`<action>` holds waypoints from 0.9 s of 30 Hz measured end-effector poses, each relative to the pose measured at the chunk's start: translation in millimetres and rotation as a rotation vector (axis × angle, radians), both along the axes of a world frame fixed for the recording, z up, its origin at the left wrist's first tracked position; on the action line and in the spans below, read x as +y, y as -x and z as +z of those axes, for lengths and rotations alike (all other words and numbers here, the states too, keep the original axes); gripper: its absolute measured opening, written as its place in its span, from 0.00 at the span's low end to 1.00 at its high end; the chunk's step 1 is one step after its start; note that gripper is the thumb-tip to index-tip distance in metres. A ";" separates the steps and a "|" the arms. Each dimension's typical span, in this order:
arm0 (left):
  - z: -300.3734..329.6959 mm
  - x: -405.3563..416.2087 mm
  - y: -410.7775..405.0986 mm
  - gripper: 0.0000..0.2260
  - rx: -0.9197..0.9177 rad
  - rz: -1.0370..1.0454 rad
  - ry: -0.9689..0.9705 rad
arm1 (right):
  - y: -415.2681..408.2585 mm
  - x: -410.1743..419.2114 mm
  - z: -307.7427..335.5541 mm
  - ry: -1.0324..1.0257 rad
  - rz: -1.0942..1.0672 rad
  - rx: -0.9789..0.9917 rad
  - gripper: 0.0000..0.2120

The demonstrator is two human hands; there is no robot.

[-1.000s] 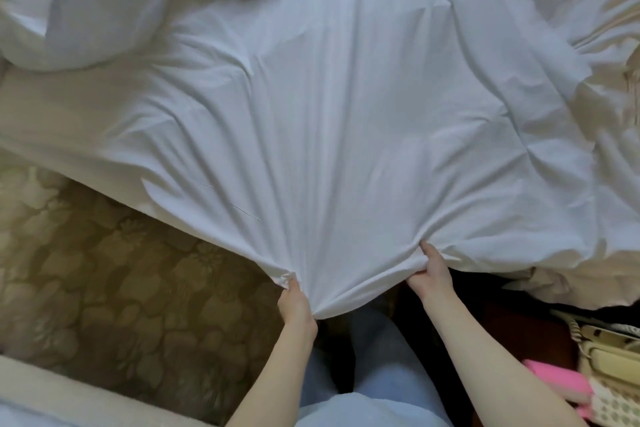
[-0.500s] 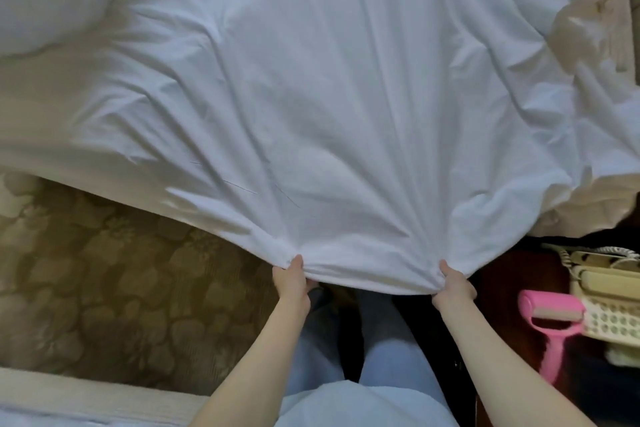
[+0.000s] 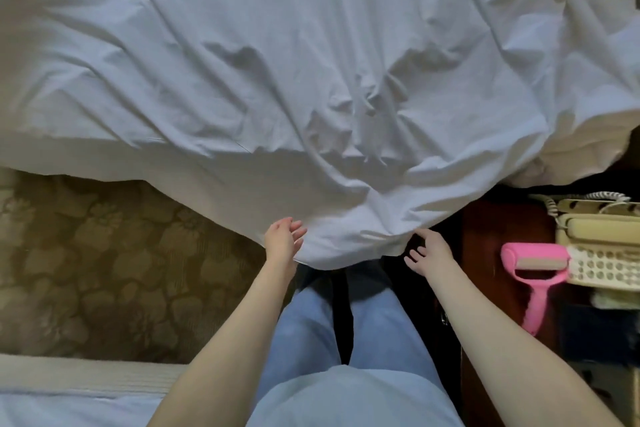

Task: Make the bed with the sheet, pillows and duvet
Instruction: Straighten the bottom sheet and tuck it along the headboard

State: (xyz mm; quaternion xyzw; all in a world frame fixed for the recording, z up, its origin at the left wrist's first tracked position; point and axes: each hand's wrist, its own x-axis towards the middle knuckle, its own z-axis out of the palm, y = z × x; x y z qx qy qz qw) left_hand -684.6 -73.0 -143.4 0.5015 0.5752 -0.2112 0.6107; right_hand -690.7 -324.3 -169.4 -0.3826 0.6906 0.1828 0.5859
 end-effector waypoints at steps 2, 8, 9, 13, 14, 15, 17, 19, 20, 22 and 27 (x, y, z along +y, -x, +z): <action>1.2 -2.6 -0.4 0.11 -0.017 -0.019 0.012 | -5.1 -0.3 0.0 -0.009 0.037 -0.039 0.21; 19.8 -4.7 -8.9 0.09 -0.063 -0.066 -0.003 | -22.0 -0.7 16.9 -0.007 0.078 -0.177 0.09; 24.2 -4.3 -11.7 0.10 -0.077 -0.074 -0.015 | -25.2 -1.1 20.9 -0.004 0.076 -0.197 0.07; 47.2 -2.5 -27.8 0.10 -0.140 -0.093 -0.063 | -43.9 -4.4 42.3 0.016 0.086 -0.272 0.07; 53.7 -2.9 -33.4 0.10 -0.161 -0.099 -0.075 | -50.8 -6.2 49.3 0.023 0.081 -0.301 0.07; 59.8 -3.5 -39.0 0.10 -0.182 -0.105 -0.084 | -58.4 -8.4 55.9 0.032 0.075 -0.330 0.07; 71.1 -6.2 -51.0 0.10 -0.213 -0.109 -0.093 | -75.2 -14.9 66.7 0.038 0.071 -0.380 0.08; 80.5 -11.1 -63.7 0.10 -0.228 -0.112 -0.093 | -93.4 -22.9 75.0 0.030 0.076 -0.413 0.07; 84.3 -14.8 -70.2 0.10 -0.230 -0.114 -0.091 | -102.5 -27.8 78.3 0.029 0.081 -0.419 0.07; 89.4 -25.5 -85.0 0.10 -0.227 -0.107 -0.093 | -120.9 -39.8 83.7 0.040 0.087 -0.433 0.06; 98.4 -65.1 -129.3 0.10 -0.191 -0.055 -0.118 | -170.6 -76.0 91.0 0.044 0.186 -0.452 0.06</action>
